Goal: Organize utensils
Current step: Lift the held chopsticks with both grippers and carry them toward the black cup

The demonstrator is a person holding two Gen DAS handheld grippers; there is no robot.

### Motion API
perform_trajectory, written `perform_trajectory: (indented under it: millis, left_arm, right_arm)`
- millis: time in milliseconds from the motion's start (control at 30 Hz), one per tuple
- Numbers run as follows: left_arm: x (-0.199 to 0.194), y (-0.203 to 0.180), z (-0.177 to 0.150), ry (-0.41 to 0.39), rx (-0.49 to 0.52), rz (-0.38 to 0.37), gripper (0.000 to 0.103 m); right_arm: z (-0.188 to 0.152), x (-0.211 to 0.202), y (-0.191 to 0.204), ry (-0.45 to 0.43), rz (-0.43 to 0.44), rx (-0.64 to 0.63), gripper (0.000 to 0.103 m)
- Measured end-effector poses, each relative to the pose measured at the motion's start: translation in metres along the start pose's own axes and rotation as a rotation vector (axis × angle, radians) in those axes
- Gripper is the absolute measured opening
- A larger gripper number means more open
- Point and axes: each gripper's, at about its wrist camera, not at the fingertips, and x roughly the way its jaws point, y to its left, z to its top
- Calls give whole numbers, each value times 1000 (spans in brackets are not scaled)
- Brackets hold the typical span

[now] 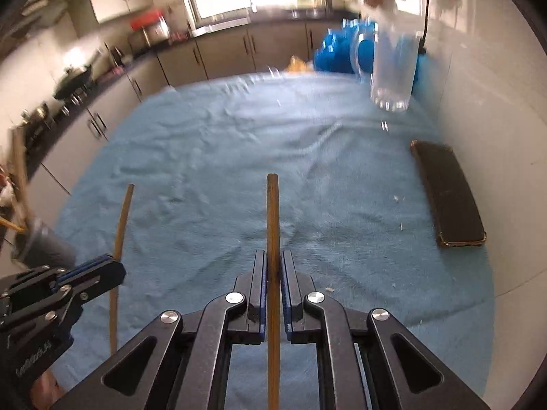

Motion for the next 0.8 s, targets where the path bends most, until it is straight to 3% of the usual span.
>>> perform_trajectory:
  millis: [400, 600, 800]
  left_arm:
    - [-77, 2, -20, -199, 22, 57, 6]
    - [-97, -1, -29, -228, 22, 57, 6]
    - [-113, -4, -37, -263, 45, 93, 6]
  right_arm:
    - [-40, -79, 33, -282, 24, 89, 8]
    - [-55, -109, 51, -396, 14, 86, 8]
    - [-65, -129, 65, -445, 11, 73, 8]
